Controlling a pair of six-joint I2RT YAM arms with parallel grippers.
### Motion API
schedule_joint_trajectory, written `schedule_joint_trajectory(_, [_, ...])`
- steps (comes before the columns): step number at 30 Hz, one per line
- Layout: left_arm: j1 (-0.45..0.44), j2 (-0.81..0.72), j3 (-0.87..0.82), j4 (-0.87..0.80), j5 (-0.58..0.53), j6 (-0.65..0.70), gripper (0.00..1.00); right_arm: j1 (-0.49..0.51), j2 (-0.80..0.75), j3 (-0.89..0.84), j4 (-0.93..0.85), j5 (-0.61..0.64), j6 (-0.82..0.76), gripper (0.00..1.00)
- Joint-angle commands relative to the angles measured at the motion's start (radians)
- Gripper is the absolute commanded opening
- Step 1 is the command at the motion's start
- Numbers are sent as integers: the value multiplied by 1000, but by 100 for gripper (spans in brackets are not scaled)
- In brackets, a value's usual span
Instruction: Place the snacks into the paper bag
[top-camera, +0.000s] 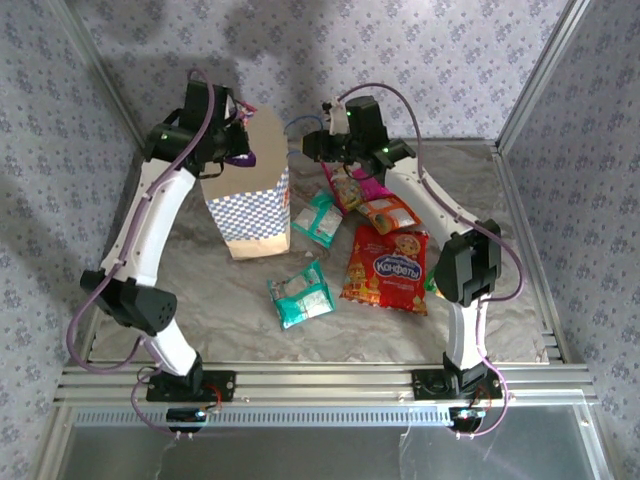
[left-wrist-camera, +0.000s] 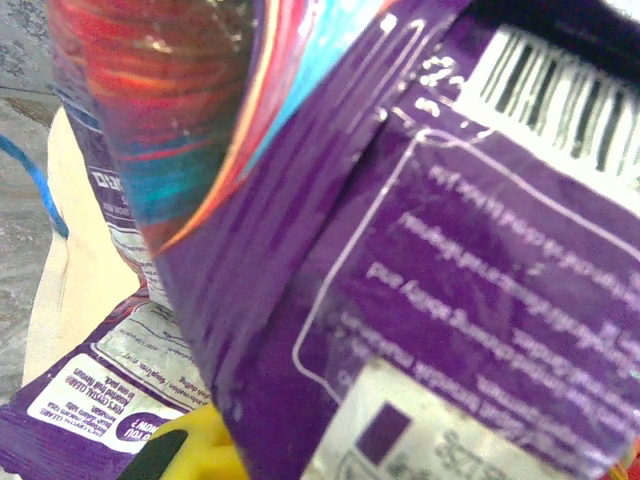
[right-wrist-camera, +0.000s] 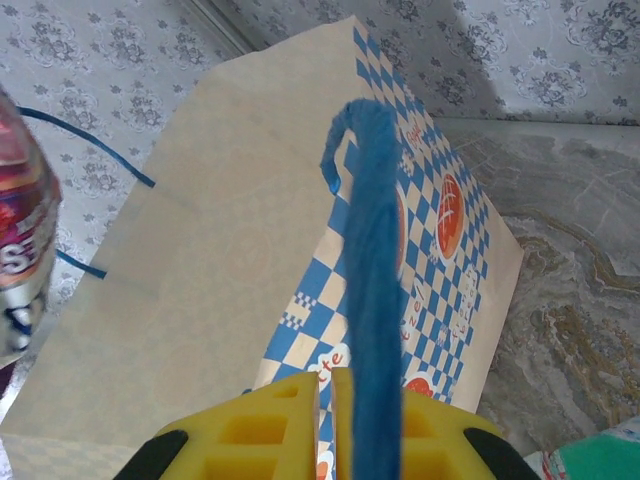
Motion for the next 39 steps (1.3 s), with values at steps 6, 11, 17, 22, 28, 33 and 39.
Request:
schedule_joint_trajectory(6, [6, 113, 122, -7, -53, -50, 0, -8, -63, -29, 12, -27, 3, 13])
schedule_joint_trajectory(11, [8, 205, 195, -50, -45, -70, 0, -10, -64, -29, 8, -28, 1, 13])
schedule_joint_trajectory(17, [13, 302, 274, -106, -34, -94, 0, -10, -67, -37, 13, -34, 5, 13])
schedule_joint_trajectory(22, [19, 343, 276, -118, -27, -109, 0, -11, -71, -46, 14, -34, 6, 13])
schedule_joint_trajectory(28, [29, 370, 273, -119, -21, -124, 0, -9, -78, -50, 17, -34, 9, 13])
schedule_joint_trajectory(33, [42, 403, 270, -127, -2, -156, 0, -9, -91, -70, 31, -35, 17, 13])
schedule_joint_trajectory(39, [48, 415, 253, -131, 1, -168, 1, -7, -96, -84, 41, -40, 21, 13])
